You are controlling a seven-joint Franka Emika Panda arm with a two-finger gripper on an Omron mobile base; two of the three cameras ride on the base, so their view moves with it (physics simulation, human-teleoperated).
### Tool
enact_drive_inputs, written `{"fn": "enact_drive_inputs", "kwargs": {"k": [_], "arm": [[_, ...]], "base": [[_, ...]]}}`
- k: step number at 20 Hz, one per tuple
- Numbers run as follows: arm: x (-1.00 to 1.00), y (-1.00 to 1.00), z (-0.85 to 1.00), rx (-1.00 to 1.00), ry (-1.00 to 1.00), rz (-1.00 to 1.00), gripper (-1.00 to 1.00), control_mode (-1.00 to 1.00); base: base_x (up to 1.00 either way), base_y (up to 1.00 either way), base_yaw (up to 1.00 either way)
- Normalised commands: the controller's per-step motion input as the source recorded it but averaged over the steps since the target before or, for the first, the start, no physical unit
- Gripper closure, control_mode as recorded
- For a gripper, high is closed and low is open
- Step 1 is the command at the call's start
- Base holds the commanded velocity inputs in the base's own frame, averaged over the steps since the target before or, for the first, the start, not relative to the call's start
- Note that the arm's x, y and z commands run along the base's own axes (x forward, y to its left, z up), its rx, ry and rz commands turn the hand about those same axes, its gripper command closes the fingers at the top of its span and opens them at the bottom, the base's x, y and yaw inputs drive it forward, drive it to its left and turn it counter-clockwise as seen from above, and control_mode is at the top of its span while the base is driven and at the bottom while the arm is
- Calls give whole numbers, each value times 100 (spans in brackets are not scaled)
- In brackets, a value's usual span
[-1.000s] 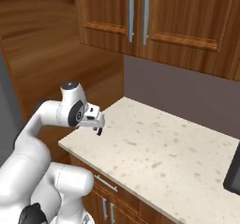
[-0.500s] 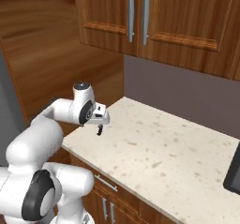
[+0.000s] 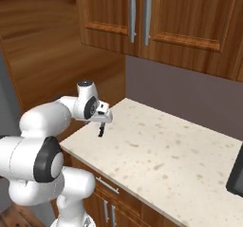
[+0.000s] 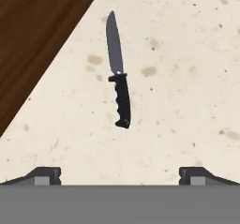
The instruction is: Retrieve the butter from the fridge and place it on a plate on the dining table. Then retrieve the butter knife by the fridge and place it near the plate.
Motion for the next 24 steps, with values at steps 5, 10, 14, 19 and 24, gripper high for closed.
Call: {"fn": "enact_drive_inputs", "kwargs": {"k": [5,10,14,19,24], "arm": [[31,0,-25,0,1,0,-100,-100],[18,-11,-29,0,3,0,-100,-100],[27,-11,-37,0,3,0,-100,-100],[28,-1,-29,0,5,0,-100,-100],[15,5,-15,0,4,0,-100,-100]], "base": [[0,0,0],[0,0,0],[0,0,0],[0,0,0],[0,0,0]]}}
